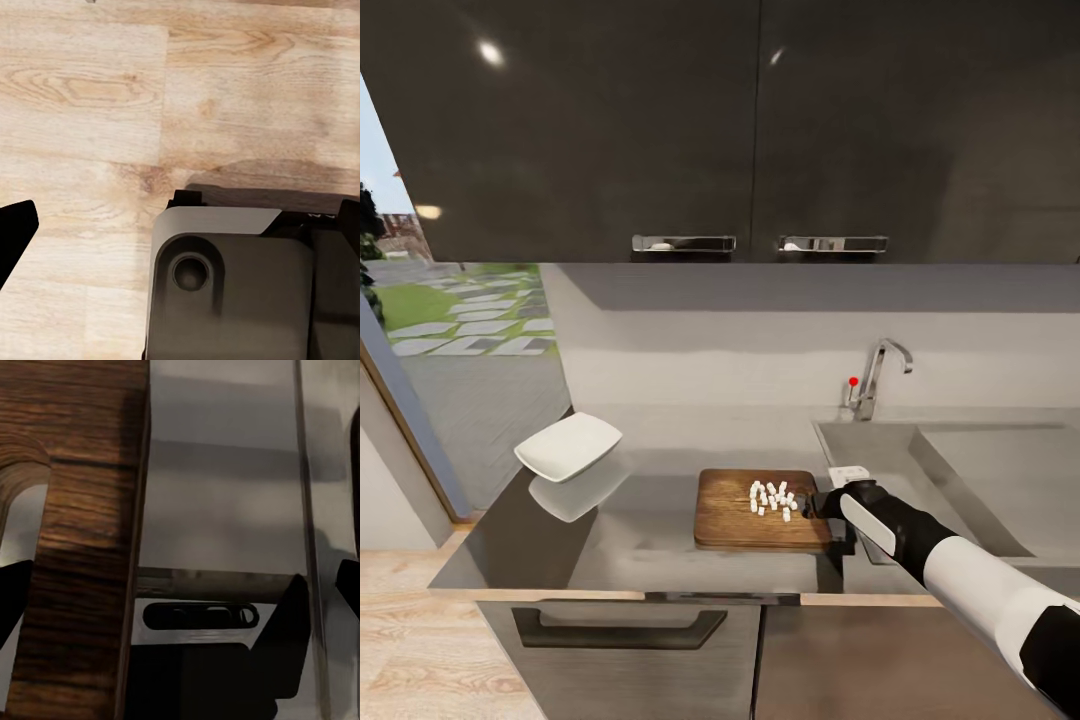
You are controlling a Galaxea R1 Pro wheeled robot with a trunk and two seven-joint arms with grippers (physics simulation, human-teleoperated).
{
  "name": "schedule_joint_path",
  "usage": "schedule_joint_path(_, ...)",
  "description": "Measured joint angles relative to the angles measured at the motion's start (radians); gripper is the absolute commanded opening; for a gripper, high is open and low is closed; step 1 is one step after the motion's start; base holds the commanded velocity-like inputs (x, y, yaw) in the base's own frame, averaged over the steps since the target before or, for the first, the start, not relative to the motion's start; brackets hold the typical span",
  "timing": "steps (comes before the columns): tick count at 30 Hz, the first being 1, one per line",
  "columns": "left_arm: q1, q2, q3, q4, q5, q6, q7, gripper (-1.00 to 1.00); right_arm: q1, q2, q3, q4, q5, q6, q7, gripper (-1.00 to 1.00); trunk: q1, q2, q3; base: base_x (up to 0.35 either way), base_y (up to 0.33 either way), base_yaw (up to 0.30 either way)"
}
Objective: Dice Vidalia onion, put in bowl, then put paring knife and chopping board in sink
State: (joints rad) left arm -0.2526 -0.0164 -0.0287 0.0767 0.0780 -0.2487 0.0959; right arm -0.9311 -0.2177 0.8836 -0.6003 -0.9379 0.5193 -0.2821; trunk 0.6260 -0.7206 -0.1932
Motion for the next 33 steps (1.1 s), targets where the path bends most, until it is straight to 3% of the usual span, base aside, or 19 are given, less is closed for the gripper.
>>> schedule_joint_path(5, 0.000, 0.006, 0.000, 0.000, 0.000, 0.000, 0.003, 1.00, 0.003, 0.022, 0.000, 0.005, 0.006, -0.005, -0.001, 1.00, 0.000, 0.000, 0.000, 0.000, 0.000, 0.000)
schedule_joint_path(33, 0.000, 0.006, 0.000, 0.000, 0.000, 0.000, 0.003, 1.00, 0.003, 0.020, 0.000, 0.003, 0.003, -0.005, 0.000, 1.00, 0.000, 0.000, 0.000, 0.000, 0.000, 0.000)
